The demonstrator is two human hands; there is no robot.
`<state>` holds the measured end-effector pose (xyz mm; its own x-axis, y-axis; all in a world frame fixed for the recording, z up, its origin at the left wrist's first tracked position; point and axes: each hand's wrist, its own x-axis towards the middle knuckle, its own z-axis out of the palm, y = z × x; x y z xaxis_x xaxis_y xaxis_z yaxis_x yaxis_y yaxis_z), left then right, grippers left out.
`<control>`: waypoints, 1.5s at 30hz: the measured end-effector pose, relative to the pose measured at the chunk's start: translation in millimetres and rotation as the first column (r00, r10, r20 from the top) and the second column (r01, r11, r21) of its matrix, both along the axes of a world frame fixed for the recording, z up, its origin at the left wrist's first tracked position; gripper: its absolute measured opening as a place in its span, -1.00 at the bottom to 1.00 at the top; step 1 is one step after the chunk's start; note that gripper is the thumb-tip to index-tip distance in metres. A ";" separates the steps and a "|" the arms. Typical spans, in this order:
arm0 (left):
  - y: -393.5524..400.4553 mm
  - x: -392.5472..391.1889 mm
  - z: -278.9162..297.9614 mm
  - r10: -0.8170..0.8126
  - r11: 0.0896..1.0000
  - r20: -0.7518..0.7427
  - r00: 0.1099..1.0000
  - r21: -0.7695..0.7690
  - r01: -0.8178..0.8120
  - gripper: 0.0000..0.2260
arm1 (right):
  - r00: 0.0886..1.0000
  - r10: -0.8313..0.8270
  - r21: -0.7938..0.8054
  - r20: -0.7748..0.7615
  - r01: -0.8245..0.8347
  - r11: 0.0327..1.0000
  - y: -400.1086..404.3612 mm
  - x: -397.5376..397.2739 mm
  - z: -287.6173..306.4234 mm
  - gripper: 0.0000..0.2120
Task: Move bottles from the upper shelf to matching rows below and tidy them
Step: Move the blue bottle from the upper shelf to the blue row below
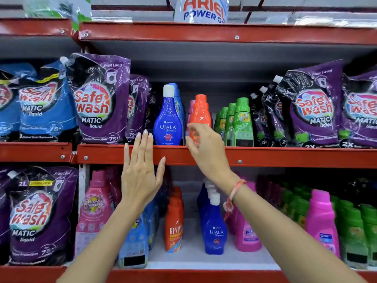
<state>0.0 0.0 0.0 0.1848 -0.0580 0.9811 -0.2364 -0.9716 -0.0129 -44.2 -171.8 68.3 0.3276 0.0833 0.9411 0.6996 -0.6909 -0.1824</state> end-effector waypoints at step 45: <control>-15.5 -12.9 -76.1 -0.154 0.987 -0.056 0.987 0.034 0.156 -0.53 | 0.975 0.188 0.442 -0.116 -0.118 0.889 -46.9 -22.1 -41.0 -0.45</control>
<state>-12.9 -15.5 -76.1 0.2227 -0.1272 0.9665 -0.3851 -0.9223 -0.0327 -66.3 -218.7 27.3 0.4847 -0.2577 0.8358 0.7302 -0.4068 -0.5489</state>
